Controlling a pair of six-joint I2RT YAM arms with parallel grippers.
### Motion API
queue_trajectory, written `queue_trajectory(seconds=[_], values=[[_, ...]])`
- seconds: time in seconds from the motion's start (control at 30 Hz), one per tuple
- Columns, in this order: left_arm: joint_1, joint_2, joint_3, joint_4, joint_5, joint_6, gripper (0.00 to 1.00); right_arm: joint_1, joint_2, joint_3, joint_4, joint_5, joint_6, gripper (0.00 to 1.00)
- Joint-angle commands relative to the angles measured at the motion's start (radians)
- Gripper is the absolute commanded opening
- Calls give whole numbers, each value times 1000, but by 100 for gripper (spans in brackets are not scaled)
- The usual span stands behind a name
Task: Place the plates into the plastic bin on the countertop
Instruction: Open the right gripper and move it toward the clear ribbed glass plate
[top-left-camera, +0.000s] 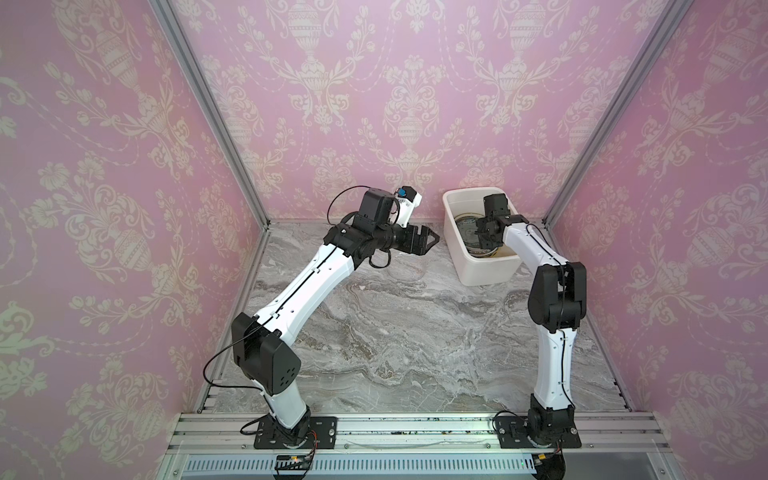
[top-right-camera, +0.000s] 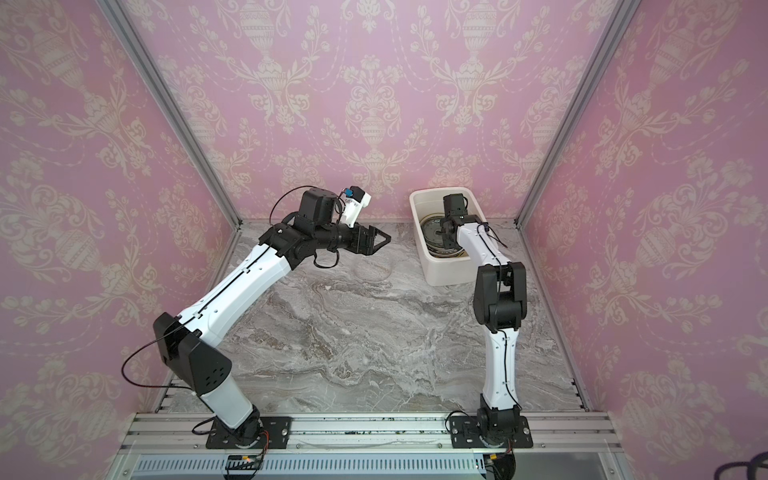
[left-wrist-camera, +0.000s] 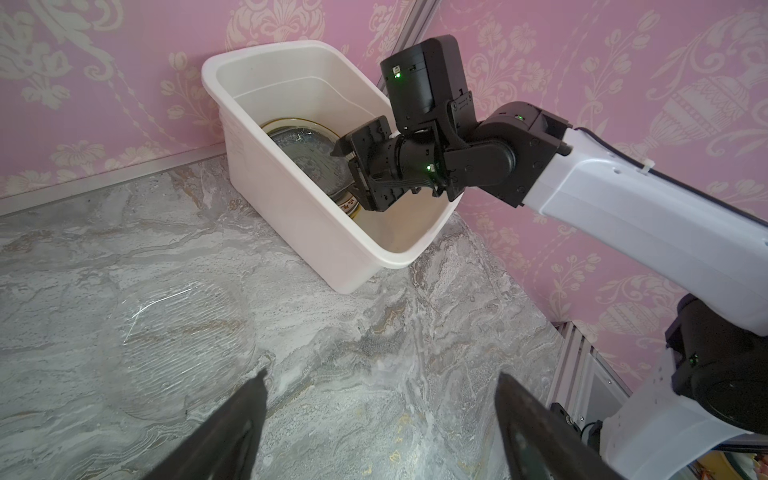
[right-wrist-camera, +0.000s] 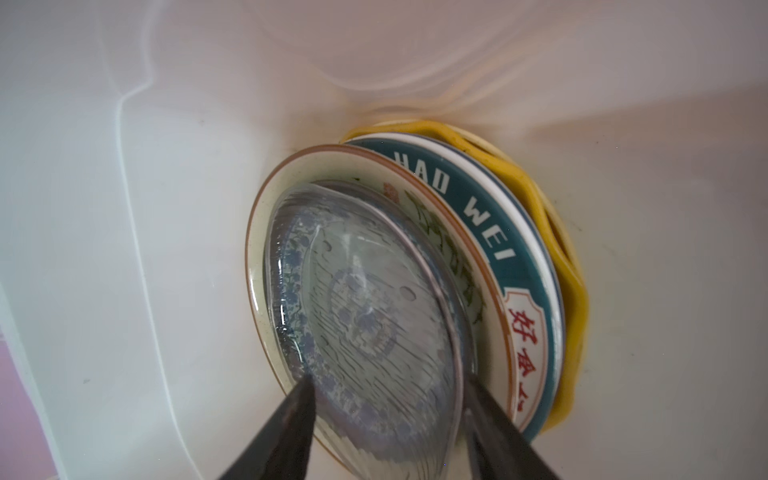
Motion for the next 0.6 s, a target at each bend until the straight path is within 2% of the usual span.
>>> queue_trajectory(seconds=[0.0,0.1,0.3,0.43,0.57], values=[[1,-29,24,-29,-31,23,88,-17,-21,41,-148,34,2,98],[1,-49,20,-31,-53,5,88,-16,-55,57,-206,40,-23,100],[2,-130,-10,-30,-113,-42,89,-12,-171,24,-182,23,-88,100],[3,-223,-72,-28,-184,-93,99,-3,-297,-61,-133,5,-106,100],[10,-326,-157,-22,-198,-153,99,18,-451,-192,-57,-31,-147,100]])
